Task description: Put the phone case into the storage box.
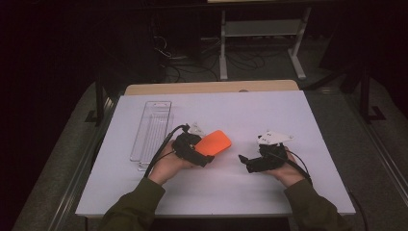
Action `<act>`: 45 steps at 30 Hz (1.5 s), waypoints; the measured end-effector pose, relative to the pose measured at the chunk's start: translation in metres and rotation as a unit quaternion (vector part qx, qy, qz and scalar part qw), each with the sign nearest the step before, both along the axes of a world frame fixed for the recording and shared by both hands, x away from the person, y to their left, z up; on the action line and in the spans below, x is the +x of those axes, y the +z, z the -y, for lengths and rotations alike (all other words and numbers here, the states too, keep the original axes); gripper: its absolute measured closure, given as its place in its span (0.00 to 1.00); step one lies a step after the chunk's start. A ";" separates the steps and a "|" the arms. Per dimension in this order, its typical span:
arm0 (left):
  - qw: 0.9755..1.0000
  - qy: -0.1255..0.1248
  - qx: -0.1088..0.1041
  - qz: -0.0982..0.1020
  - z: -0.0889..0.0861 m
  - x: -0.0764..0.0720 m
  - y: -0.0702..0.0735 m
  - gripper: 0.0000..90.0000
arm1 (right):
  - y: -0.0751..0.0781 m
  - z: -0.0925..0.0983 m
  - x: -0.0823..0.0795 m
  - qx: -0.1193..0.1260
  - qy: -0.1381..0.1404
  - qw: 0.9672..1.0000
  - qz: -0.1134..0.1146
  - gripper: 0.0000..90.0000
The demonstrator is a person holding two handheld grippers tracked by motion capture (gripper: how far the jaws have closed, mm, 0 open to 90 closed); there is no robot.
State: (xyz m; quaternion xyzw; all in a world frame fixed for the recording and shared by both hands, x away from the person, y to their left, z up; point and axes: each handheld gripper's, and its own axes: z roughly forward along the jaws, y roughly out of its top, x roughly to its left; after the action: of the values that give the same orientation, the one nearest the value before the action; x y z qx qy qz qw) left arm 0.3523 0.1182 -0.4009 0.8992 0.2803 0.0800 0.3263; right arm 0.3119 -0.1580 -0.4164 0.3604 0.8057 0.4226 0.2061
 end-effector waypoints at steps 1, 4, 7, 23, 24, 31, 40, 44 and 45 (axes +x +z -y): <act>1.000 0.000 0.001 0.000 0.000 0.000 0.000 0.17 | 0.000 0.000 0.000 -0.005 0.002 1.000 0.001 0.01; 1.000 -0.002 0.003 0.001 0.000 0.000 0.000 0.17 | 0.000 -0.001 -0.001 -0.012 0.007 1.000 0.008 0.01; 1.000 -0.001 0.002 0.002 0.000 0.000 0.000 0.17 | 0.000 -0.001 -0.001 -0.015 0.008 1.000 0.014 0.01; 1.000 -0.001 0.002 0.001 0.000 0.000 -0.001 0.17 | -0.002 -0.008 -0.007 -0.061 0.023 0.996 0.064 0.01; 1.000 -0.001 0.002 0.001 0.000 0.000 -0.001 0.17 | -0.002 -0.009 -0.008 -0.062 0.023 0.996 0.063 0.01; 1.000 -0.008 0.006 0.006 -0.001 0.000 0.000 0.17 | -0.003 -0.013 -0.010 -0.086 0.030 0.992 0.082 0.01; 1.000 -0.009 0.007 0.007 0.000 0.000 0.000 0.17 | -0.004 -0.017 -0.013 -0.119 0.040 0.985 0.114 0.01; 1.000 -0.009 0.007 0.008 0.000 0.000 0.000 0.17 | -0.005 -0.020 -0.015 -0.139 0.048 0.981 0.127 0.01; 1.000 -0.010 0.007 0.009 0.000 0.000 0.000 0.17 | -0.005 -0.020 -0.016 -0.142 0.048 0.980 0.128 0.01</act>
State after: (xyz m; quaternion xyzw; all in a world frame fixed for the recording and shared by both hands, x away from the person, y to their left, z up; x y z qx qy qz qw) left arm 0.3524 0.1182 -0.4012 0.9035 0.2679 0.0865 0.3231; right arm 0.2962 -0.1376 -0.4216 0.2312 0.8409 0.3561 0.3356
